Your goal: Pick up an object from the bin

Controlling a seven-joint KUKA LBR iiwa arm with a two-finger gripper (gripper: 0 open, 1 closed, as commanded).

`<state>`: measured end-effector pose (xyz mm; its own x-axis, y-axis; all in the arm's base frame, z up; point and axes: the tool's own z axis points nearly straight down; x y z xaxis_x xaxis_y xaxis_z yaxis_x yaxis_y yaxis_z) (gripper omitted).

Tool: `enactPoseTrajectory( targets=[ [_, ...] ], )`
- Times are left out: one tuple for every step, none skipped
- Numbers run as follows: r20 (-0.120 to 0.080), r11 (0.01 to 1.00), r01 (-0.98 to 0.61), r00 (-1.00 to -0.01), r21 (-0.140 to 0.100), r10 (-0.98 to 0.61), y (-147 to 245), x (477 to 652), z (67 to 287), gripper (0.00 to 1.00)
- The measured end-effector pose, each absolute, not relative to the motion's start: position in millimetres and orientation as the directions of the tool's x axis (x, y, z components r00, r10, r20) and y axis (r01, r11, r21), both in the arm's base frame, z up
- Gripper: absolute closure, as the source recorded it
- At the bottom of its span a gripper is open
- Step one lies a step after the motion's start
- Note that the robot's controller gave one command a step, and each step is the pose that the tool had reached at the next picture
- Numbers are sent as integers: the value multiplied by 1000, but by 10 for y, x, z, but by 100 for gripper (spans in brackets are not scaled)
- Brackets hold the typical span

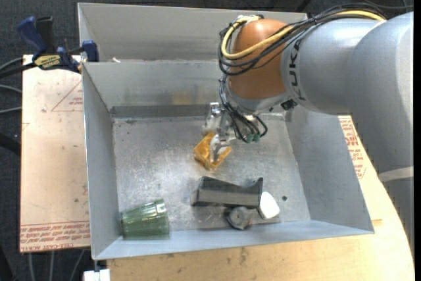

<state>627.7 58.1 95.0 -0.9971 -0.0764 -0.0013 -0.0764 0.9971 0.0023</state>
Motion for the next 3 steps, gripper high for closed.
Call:
enactPoseTrajectory(
  targets=[
    [0,999,-49,-999,2,-49,568,6284,1054,100],
    [-2,999,-53,-999,1,-53,514,6332,1286,100],
    [-6,998,-56,-998,1,-56,524,6359,1396,100]
  ],
)
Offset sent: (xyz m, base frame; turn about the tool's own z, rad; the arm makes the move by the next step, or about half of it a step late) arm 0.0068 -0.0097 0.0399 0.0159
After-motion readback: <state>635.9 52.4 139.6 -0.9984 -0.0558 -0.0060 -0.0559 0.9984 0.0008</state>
